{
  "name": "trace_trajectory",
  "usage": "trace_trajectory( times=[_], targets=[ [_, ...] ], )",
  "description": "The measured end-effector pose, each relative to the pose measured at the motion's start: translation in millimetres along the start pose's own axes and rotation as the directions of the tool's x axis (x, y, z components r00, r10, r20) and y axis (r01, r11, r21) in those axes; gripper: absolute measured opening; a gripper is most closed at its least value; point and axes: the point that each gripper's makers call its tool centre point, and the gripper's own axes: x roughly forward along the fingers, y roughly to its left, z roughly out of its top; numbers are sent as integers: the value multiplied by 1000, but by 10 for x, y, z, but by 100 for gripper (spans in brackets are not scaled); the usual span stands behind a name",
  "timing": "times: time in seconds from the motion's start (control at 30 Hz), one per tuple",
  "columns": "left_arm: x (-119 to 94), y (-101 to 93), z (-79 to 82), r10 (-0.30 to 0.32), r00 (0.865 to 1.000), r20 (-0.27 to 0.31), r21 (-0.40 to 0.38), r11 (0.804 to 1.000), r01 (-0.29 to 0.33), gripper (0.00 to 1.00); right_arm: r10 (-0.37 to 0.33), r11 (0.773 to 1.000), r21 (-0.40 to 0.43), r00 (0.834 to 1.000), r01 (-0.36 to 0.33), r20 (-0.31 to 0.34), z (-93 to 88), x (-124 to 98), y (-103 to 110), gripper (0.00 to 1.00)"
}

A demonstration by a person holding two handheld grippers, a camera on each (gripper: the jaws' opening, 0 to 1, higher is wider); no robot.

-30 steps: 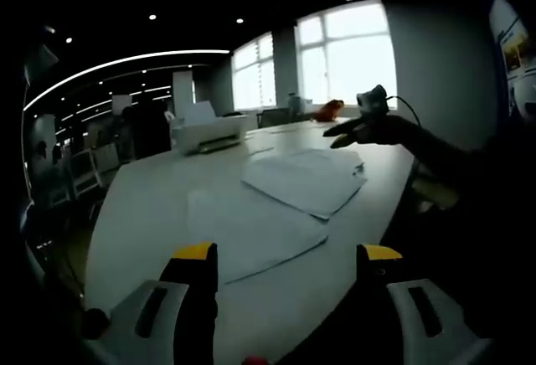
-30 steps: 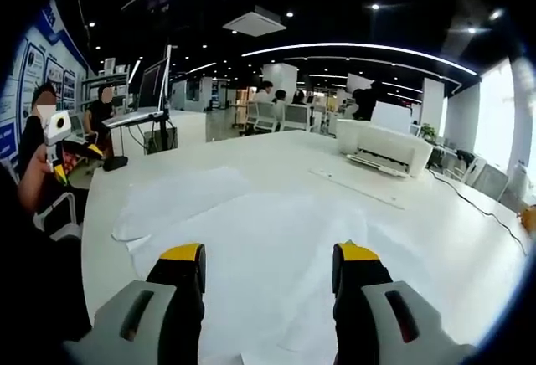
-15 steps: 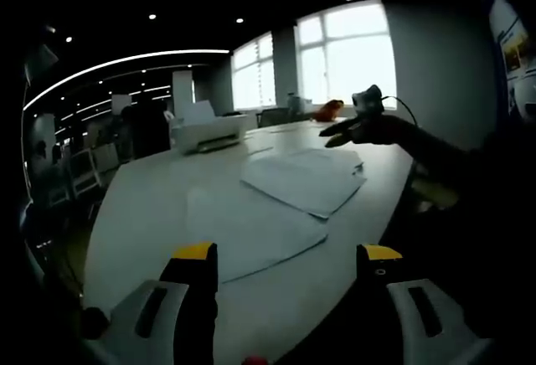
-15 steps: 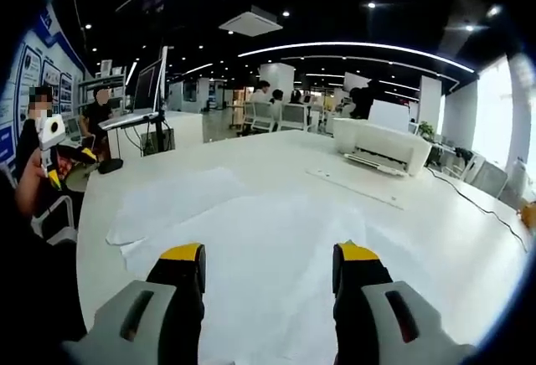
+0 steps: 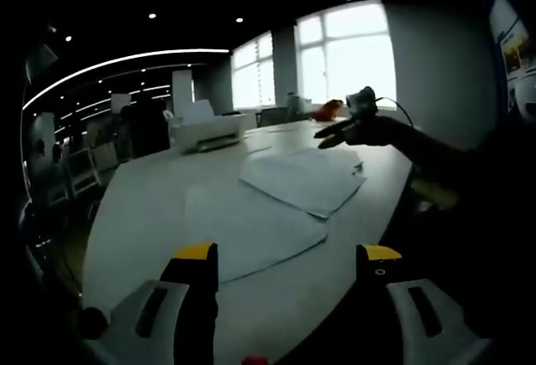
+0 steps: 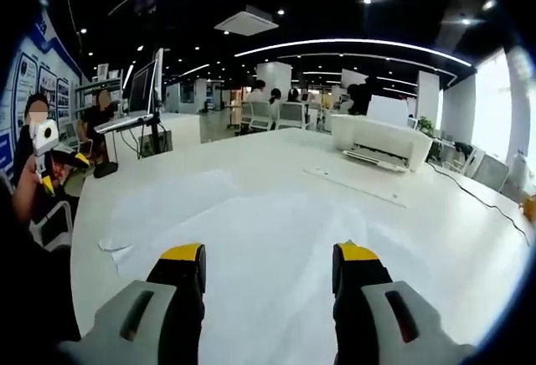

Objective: Organize the stack of printing papers by aligning and flattening the scattered papers on the table

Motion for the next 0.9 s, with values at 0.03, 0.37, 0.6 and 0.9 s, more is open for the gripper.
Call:
trace_trajectory(
  times=[0.03, 0.37, 0.6, 0.9],
  targets=[
    [1, -3, -8, -1, 1000, -2, 0, 1000, 1, 70, -2, 1000, -4, 1000, 2, -2, -2, -6, 40, 56],
    [19, -13, -20, -5, 1000, -4, 0, 1000, 5, 70, -11, 1000, -5, 1000, 10, -20, -51, 18, 50, 56],
    [27, -14, -37, -5, 1000, -4, -4, 1000, 5, 70, -15, 1000, 0, 1000, 15, -20, -78, 1, 114, 56],
    [21, -28, -45, -3, 1000, -4, -5, 1000, 3, 70, -10, 1000, 9, 999, 10, -36, -142, 55, 145, 56]
  ],
)
